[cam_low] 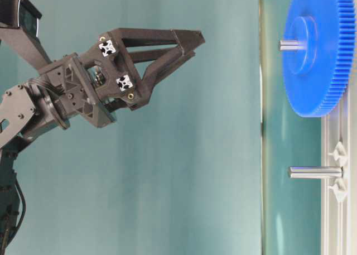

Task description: Insert the large gear onto the shaft.

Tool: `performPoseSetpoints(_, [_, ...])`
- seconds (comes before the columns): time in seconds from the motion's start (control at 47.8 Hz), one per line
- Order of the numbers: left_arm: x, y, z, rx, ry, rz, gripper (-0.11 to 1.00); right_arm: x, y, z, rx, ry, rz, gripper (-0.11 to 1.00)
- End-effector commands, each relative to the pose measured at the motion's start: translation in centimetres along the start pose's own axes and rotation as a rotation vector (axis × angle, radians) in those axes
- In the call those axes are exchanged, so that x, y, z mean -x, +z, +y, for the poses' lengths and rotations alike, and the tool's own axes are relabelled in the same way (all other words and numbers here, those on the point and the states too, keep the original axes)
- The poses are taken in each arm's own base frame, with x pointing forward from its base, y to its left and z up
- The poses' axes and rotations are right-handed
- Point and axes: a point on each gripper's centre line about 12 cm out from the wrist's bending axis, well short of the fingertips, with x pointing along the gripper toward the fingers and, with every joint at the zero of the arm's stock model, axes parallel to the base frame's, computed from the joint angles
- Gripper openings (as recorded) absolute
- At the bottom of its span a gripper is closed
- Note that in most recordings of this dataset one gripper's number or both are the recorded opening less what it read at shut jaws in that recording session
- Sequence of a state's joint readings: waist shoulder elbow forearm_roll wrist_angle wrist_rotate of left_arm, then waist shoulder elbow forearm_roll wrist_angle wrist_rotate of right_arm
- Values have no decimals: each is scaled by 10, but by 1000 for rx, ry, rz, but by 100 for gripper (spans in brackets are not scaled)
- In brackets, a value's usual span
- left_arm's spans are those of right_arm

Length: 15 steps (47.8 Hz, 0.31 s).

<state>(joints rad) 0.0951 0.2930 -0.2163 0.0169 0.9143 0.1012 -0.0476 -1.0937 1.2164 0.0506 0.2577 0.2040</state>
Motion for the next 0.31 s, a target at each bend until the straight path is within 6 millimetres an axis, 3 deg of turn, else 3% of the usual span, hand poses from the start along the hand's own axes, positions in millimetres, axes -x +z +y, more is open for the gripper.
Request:
performPoseSetpoints(0.0, [19, 10, -2, -5, 3, -49, 92, 0, 4, 1, -8, 0, -8, 11])
performPoseSetpoints(0.293, [16, 9, -2, -5, 3, -43, 92, 2, 2, 0, -7, 2, -18, 11])
